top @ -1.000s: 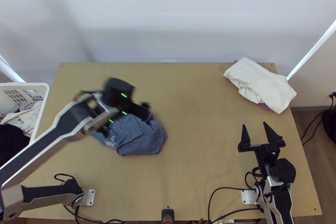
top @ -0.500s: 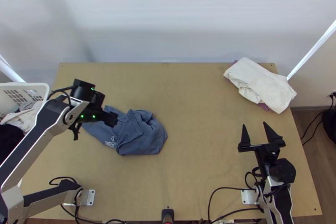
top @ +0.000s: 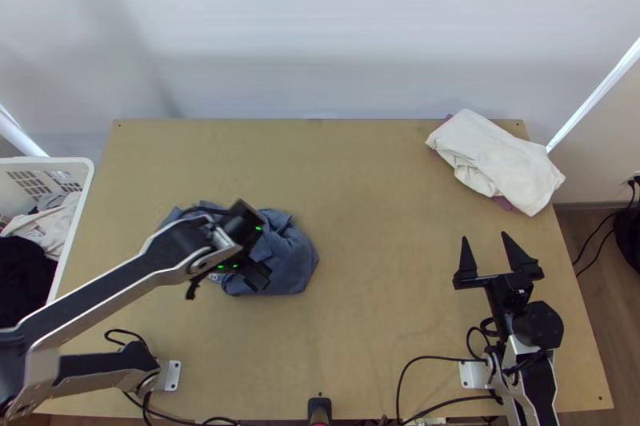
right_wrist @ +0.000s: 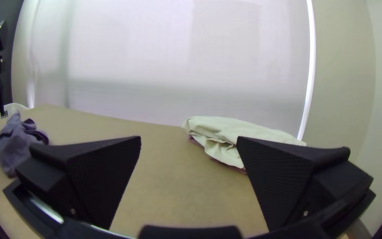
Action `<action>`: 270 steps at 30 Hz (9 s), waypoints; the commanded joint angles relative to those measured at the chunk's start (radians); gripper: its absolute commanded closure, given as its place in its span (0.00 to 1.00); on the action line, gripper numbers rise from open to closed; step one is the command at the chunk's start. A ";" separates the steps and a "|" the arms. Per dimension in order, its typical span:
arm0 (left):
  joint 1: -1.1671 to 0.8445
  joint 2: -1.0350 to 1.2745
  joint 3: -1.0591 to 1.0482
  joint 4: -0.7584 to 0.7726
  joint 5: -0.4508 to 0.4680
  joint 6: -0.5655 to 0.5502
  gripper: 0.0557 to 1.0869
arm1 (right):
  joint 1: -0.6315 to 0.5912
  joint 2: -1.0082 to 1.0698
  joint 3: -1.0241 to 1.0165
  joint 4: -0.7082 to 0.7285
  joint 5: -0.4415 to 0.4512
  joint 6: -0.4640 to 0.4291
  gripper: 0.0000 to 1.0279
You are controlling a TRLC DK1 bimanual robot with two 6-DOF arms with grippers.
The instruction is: Fold the t-shirt
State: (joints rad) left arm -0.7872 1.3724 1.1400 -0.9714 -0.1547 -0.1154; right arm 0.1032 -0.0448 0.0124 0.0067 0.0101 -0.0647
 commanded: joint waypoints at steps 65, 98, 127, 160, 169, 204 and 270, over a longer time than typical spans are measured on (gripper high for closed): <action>-0.086 0.427 0.822 0.002 -0.148 -0.013 0.96 | -0.005 0.043 -0.003 -0.022 0.007 -0.017 0.04; 0.045 0.459 0.998 -0.064 0.050 -0.121 0.04 | -0.005 0.043 -0.003 -0.022 0.007 -0.017 0.04; 0.727 -0.030 0.477 -0.184 0.159 -0.082 0.04 | 0.003 0.043 -0.003 -0.022 0.007 0.000 0.04; 0.753 -0.237 0.175 0.042 0.159 -0.067 0.04 | 0.658 0.954 0.721 -0.260 0.151 -0.284 0.04; 0.799 -0.279 0.119 0.071 0.159 -0.021 0.04 | 0.751 1.266 0.856 -0.192 0.149 -0.256 0.05; 0.868 -0.268 0.032 0.172 0.161 0.025 0.04 | 0.779 1.804 1.095 -0.094 0.117 -0.139 0.66; 0.686 -0.041 -0.088 0.266 0.185 0.171 0.04 | 0.688 1.240 0.868 -0.113 0.166 -0.107 0.97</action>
State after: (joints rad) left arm -0.0910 1.2751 1.0882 -0.7364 0.0200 0.0200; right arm 0.7959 1.2354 0.9066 -0.1005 0.1623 -0.1711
